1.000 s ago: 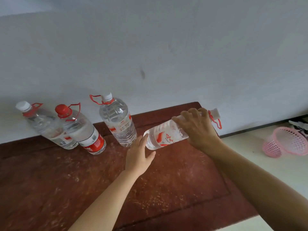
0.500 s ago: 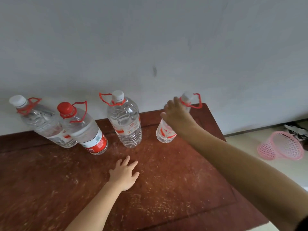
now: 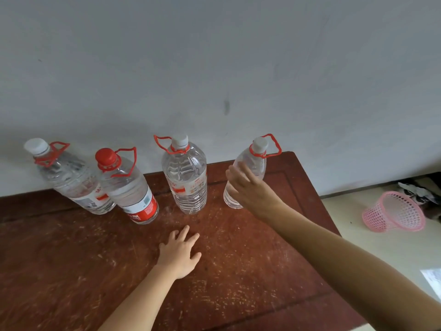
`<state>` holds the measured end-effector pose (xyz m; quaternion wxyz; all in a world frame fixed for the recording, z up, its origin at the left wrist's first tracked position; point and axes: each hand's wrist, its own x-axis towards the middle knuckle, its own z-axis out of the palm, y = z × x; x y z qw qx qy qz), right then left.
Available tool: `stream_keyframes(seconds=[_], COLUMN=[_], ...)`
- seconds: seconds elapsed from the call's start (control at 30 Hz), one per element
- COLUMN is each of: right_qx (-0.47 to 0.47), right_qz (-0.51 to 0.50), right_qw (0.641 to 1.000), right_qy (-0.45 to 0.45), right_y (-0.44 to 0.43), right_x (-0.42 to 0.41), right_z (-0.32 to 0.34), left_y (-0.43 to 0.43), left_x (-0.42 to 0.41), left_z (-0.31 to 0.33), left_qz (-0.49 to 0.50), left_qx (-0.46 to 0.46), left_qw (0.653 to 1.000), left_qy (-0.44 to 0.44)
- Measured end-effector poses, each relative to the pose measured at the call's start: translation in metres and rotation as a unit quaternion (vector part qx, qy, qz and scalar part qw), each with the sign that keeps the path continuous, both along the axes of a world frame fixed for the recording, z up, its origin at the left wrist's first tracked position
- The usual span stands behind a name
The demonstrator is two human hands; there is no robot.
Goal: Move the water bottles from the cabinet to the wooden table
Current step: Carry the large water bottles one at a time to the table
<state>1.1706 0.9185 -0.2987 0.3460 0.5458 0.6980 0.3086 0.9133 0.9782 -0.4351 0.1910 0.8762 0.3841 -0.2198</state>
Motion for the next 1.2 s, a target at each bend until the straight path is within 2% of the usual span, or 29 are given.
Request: stream_keyframes(seconds=[0.13, 0.23, 0.37, 0.47, 0.67, 0.8, 0.97, 1.1, 1.2], right_qx=[-0.036, 0.015, 0.063, 0.073, 0.057, 0.008, -0.055, -0.097, -0.127], right_qz=[-0.027, -0.062, -0.06, -0.022, 0.098, 0.183, 0.29, 0.383, 0.429], right_qw=[0.996, 0.981, 0.966, 0.95, 0.898, 0.855, 0.771, 0.712, 0.675], right_qy=[0.083, 0.185, 0.242, 0.302, 0.425, 0.486, 0.565, 0.581, 0.587], right_y=[-0.023, -0.031, -0.03, -0.024, -0.008, -0.015, -0.053, -0.109, -0.155], right_x=[-0.026, -0.034, -0.04, -0.06, -0.158, -0.258, -0.401, -0.529, -0.622], right_z=[-0.025, -0.011, 0.008, 0.016, 0.0, 0.01, 0.048, 0.076, 0.081], left_y=[0.001, 0.002, 0.004, -0.016, -0.088, -0.149, -0.24, -0.333, -0.402], left_x=[-0.009, -0.022, -0.039, -0.064, -0.159, -0.242, -0.351, -0.442, -0.5], left_z=[0.018, 0.044, 0.09, 0.122, 0.144, 0.164, 0.203, 0.221, 0.225], left_qz=[0.022, 0.039, 0.098, 0.169, 0.314, 0.415, 0.54, 0.616, 0.651], left_qx=[0.067, 0.169, 0.266, 0.317, 0.398, 0.439, 0.473, 0.503, 0.521], left_qw=[0.997, 0.982, 0.95, 0.922, 0.859, 0.796, 0.697, 0.606, 0.552], left_qy=[-0.035, -0.072, -0.133, -0.142, -0.075, -0.043, -0.009, 0.007, 0.021])
